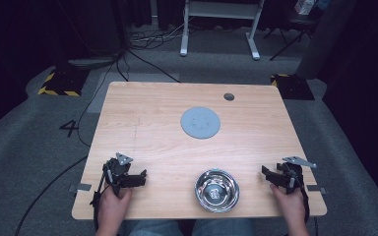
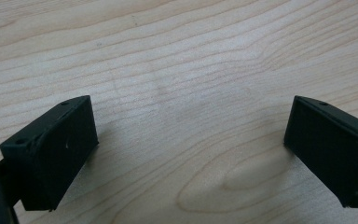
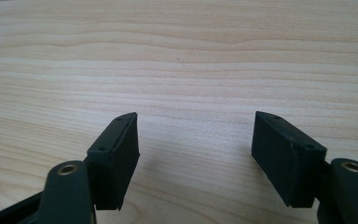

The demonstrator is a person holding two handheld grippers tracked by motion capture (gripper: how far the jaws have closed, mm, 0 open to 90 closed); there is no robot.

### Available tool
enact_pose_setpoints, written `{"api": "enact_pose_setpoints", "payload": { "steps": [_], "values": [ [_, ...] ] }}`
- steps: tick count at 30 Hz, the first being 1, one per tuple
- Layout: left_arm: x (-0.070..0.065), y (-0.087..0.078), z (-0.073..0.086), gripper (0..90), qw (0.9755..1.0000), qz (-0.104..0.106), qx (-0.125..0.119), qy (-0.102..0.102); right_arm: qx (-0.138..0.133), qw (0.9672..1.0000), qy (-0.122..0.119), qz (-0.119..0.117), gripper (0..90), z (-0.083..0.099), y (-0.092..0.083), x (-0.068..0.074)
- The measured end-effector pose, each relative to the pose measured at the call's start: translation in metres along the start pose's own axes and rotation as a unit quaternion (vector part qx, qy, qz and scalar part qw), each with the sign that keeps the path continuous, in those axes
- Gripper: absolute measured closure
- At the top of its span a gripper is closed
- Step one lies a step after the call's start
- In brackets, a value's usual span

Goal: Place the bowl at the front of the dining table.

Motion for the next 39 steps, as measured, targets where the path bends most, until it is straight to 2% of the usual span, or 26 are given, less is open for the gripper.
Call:
{"api": "enact_pose_setpoints", "payload": {
  "steps": [5,13,18,29,39],
  "values": [
    [0.0,0.0,-0.001,1.9,1.0,-0.001,0.002,0.001,-0.003,1.0,-0.002,-0.002,33.2,-0.007,-0.015,0.002],
    [0.0,0.001,-0.001,1.6,1.0,-0.001,0.001,0.0,-0.001,0.9999,-0.004,-0.009,33.2,-0.015,-0.028,0.006],
    [0.0,0.002,-0.002,1.1,1.0,-0.002,0.002,0.0,0.001,0.9997,-0.002,-0.026,32.9,-0.023,-0.034,0.011],
    [-0.001,0.004,-0.004,0.1,1.0,-0.005,0.003,-0.004,0.001,0.9981,-0.028,-0.055,31.4,-0.039,-0.049,0.031],
    [-0.001,0.004,-0.004,0.1,1.0,-0.005,0.003,-0.004,0.005,0.9955,-0.049,-0.081,31.0,-0.044,-0.05,0.055]
  ]
}}
Point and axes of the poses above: each handheld gripper's, and its own axes: y roughly forward along the jaws, z roughly out of its underside, x roughly to its left, the point moved 2 cm from there along y, roughly forward along the jaws, and after that the axes turned 8 degrees about z, right-handed, at the moved point
